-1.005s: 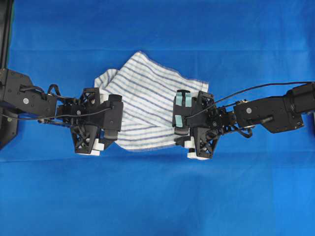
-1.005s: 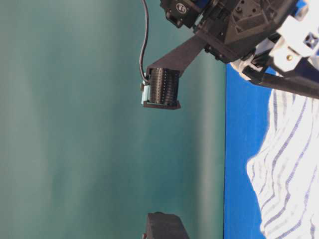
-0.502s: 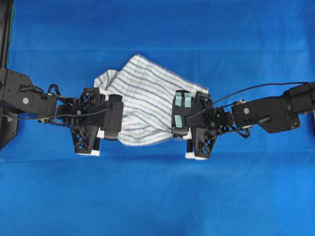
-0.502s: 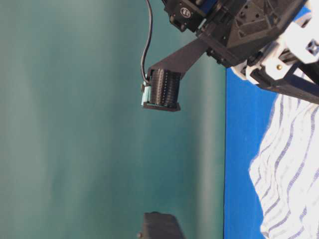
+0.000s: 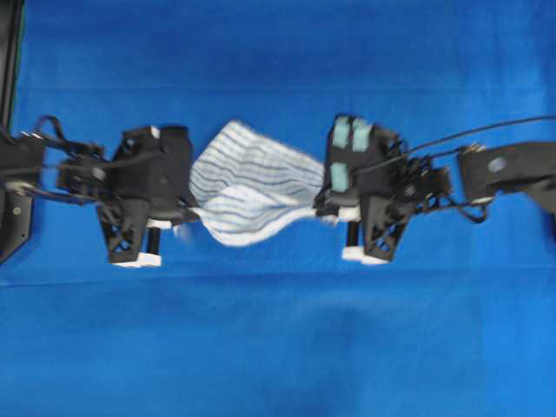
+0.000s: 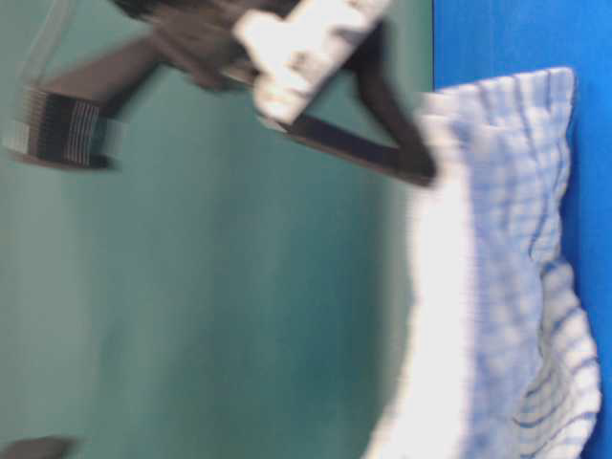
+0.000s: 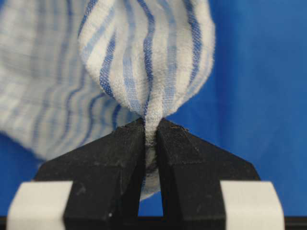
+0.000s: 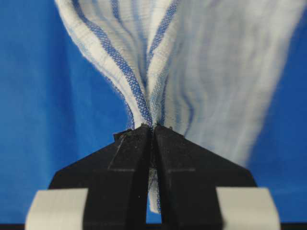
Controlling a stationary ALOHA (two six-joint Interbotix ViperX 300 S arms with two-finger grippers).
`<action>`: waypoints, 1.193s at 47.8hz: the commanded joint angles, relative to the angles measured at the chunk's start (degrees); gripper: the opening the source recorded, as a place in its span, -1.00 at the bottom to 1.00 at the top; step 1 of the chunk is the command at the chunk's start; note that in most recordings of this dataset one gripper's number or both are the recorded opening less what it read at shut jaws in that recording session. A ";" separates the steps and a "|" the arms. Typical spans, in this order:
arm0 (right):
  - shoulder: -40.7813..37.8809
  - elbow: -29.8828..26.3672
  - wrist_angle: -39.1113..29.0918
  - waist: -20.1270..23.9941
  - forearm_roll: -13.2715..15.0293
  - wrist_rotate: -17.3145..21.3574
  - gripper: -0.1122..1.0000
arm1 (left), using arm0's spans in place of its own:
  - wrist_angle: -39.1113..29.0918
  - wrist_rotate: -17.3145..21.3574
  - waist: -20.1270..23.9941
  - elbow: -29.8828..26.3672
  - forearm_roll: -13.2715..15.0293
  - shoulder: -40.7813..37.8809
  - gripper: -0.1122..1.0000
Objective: Lift the towel with both arms.
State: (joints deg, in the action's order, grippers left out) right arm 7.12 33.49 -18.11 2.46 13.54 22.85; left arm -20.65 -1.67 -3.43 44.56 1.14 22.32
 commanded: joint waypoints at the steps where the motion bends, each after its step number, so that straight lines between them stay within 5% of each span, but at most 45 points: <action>1: 4.83 -2.02 -2.37 -0.62 0.18 -0.26 -0.72 | -3.08 -0.18 -0.09 -3.52 0.00 4.66 -0.72; 23: 18.46 -13.80 -19.16 -1.14 5.01 -0.70 -0.72 | -16.96 -0.09 6.33 -14.33 0.00 14.33 -0.72; 41: 21.45 -22.68 -23.55 -1.14 7.65 -3.08 -0.72 | -18.72 0.18 12.48 -26.89 0.00 12.66 -0.72; 57: 22.06 -27.16 -25.84 -1.14 7.73 -5.54 -0.72 | -20.13 0.26 13.27 -32.26 0.00 10.72 -0.72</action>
State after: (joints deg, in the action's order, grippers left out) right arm 28.21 7.73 -43.95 1.49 21.01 17.40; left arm -40.61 -1.49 9.49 14.06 1.14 32.96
